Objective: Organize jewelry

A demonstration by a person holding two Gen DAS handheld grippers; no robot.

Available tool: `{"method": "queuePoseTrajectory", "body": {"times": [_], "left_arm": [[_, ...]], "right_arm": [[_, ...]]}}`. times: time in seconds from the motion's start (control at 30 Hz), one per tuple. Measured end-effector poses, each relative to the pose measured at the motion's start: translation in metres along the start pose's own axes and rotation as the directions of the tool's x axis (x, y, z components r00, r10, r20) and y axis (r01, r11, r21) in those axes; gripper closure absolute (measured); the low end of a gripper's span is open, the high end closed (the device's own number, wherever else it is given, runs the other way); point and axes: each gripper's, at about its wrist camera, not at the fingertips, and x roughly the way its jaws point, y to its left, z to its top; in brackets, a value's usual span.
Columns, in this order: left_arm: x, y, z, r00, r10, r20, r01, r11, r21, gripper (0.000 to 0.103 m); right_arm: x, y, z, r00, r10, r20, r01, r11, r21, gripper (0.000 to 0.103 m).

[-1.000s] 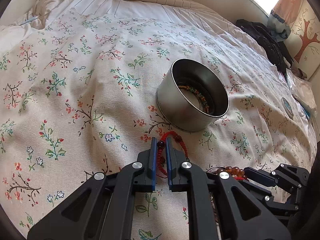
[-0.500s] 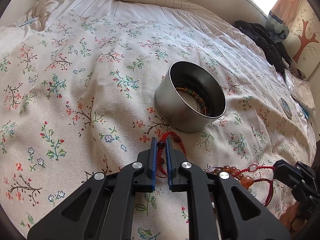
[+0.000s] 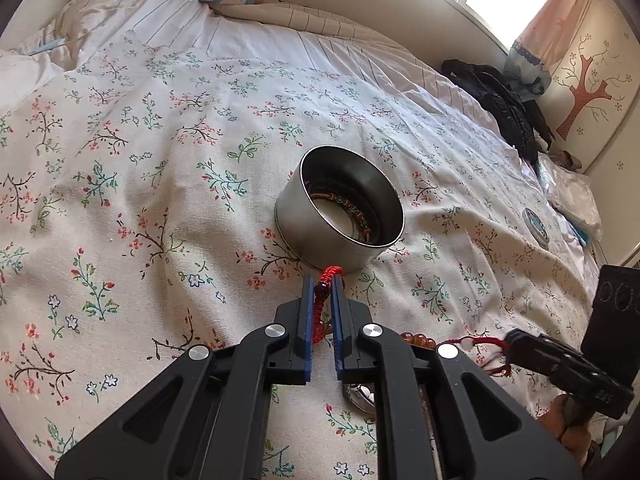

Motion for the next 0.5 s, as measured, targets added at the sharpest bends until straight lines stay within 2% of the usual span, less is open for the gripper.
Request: {"method": "queuePoseTrajectory", "body": {"times": [0.07,0.1,0.17,0.2,0.23,0.27,0.3,0.33,0.4,0.43,0.5], "left_arm": [[0.001,0.0,0.0,1.0,-0.001,-0.001,0.001,1.0,-0.001,0.095],[0.0,0.001,0.0,1.0,-0.002,0.0,0.002,1.0,-0.001,0.095],[0.0,0.002,0.001,1.0,-0.004,0.002,0.004,1.0,-0.002,0.095],[0.0,0.003,0.001,1.0,-0.004,0.001,0.004,1.0,-0.002,0.095],[0.0,0.002,0.0,1.0,-0.003,-0.001,0.003,1.0,-0.001,0.095],[0.0,0.002,0.001,1.0,-0.002,-0.002,0.002,1.0,0.001,0.095],[-0.001,0.001,0.0,1.0,-0.002,-0.002,0.002,1.0,0.001,0.095],[-0.001,0.001,0.0,1.0,-0.002,-0.001,0.002,1.0,0.002,0.095],[-0.001,0.001,0.0,1.0,0.0,0.0,0.0,1.0,0.003,0.095],[0.0,0.001,0.0,1.0,0.0,-0.002,0.0,1.0,0.002,0.095],[0.0,0.001,0.0,1.0,0.0,-0.002,0.0,1.0,0.002,0.095]], "right_arm": [[-0.009,-0.007,0.003,0.995,0.086,0.045,-0.088,0.995,0.048,0.098],[-0.012,-0.011,0.003,0.987,0.148,0.065,-0.152,0.986,0.068,0.098],[-0.016,-0.013,0.002,0.971,0.226,0.077,-0.231,0.97,0.073,0.098],[-0.013,-0.012,0.002,0.99,0.129,0.051,-0.132,0.989,0.06,0.098],[-0.003,-0.008,0.002,0.997,-0.071,-0.007,0.071,0.997,0.01,0.098],[0.009,-0.012,-0.002,0.983,-0.174,-0.062,0.174,0.985,-0.015,0.098],[0.011,-0.022,-0.006,0.996,-0.047,-0.075,0.053,0.996,0.077,0.098],[0.007,-0.024,-0.007,0.998,0.049,-0.048,-0.043,0.992,0.118,0.098],[-0.011,-0.018,0.002,0.997,0.064,0.032,-0.067,0.993,0.099,0.098],[-0.015,-0.02,0.005,0.997,0.058,0.048,-0.063,0.992,0.108,0.098],[-0.012,-0.029,0.002,0.992,0.118,0.055,-0.125,0.981,0.147,0.098]]}}
